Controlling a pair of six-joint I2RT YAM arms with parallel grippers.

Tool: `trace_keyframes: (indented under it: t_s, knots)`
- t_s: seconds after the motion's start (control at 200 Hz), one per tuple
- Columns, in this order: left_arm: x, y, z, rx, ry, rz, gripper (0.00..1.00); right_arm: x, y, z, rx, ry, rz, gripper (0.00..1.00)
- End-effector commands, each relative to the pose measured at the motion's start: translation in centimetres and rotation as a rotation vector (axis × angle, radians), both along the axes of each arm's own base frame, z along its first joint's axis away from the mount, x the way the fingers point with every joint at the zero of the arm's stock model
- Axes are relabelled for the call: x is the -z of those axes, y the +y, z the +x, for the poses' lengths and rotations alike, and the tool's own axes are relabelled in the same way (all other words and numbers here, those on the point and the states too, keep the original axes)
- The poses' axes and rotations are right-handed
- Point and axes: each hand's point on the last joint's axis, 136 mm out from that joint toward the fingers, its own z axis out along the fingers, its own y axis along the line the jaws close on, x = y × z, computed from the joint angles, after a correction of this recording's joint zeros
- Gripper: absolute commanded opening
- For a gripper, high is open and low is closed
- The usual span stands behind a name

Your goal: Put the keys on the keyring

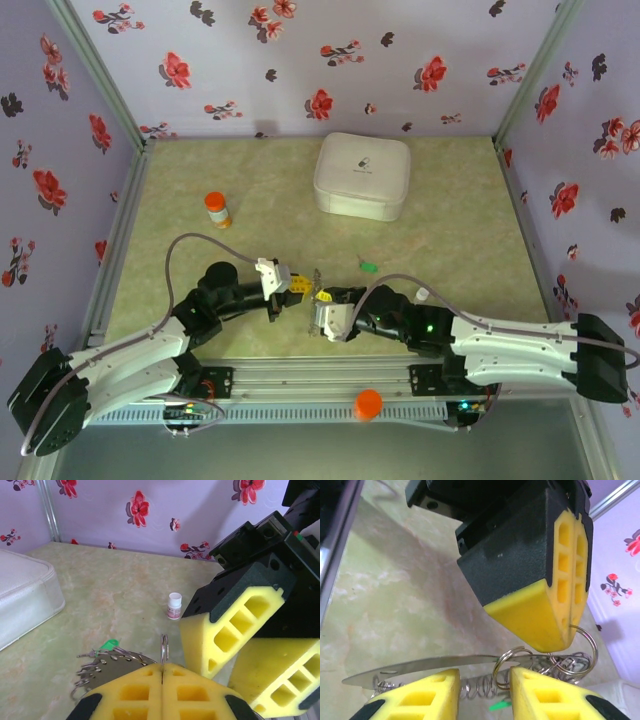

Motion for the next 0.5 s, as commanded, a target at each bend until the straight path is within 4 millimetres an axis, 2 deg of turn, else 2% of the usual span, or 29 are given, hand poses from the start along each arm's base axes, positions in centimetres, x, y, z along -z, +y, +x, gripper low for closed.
trace_keyframes:
  t_s: [0.0, 0.3, 0.495]
  knots:
    - [-1.78, -0.13, 0.16, -0.007, -0.033, -0.058, 0.0, -1.1, 0.05, 1.0, 0.051, -0.087, 0.03, 0.32]
    - [-1.78, -0.15, 0.17, -0.007, -0.03, -0.058, 0.0, -1.61, 0.24, 1.18, 0.066, -0.109, 0.062, 0.32]
    - [-1.82, -0.18, 0.2, -0.007, -0.032, -0.058, 0.0, -1.83, 0.25, 1.33, 0.073, -0.123, 0.068, 0.25]
